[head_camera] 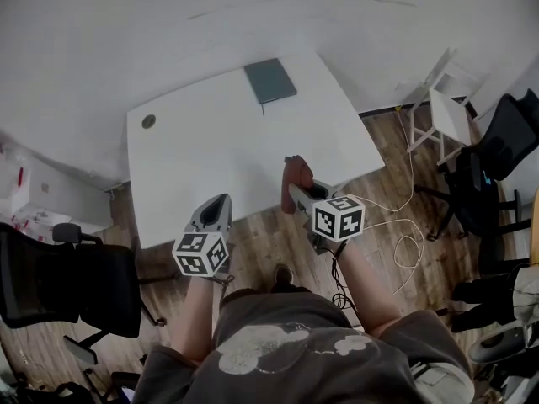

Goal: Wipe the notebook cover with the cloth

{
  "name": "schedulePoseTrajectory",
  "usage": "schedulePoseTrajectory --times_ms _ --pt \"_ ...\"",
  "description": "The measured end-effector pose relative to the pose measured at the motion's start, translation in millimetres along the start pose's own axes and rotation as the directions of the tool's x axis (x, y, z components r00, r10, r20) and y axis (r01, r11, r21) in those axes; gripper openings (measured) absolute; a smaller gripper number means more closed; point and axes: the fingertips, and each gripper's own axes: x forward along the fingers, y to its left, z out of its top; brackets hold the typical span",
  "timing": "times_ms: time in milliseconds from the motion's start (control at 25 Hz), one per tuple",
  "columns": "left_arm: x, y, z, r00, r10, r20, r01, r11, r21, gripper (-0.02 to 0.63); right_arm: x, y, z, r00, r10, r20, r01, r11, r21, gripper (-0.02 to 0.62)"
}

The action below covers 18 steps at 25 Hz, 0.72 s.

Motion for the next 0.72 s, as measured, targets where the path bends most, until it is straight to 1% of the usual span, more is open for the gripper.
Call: schedulePoseTrajectory --times_ms 200,400,520,720 --pt "-0.1 2.5 -1.8 0.999 0.04 -0.008 -0.04 0.999 -0.008 0.005 5.1 -8.1 -1.7 0.999 0.027 -0.02 -0.026 1.0 0.007 0.107" --pt "6.5 13.5 2.4 0.999 0.05 0.002 -0.05 0.999 -0.008 0.005 16.2 -11.7 -5.5 0.999 0.024 -0.047 -0.024 1.0 0.002 0.107" --pt "11.6 25.4 4.3 0.998 0.06 0.002 -0.06 0.998 -0.026 0.005 22.0 -11.1 -2.5 0.998 0.023 -0.053 -0.023 1.0 -0.003 0.107" --pt "30.9 40.0 11.3 0.999 0.038 0.001 -0.038 0.999 -0.035 0.005 41.1 -23.5 7.6 0.999 -0.012 -0.046 0.012 1.0 0.017 0.106"
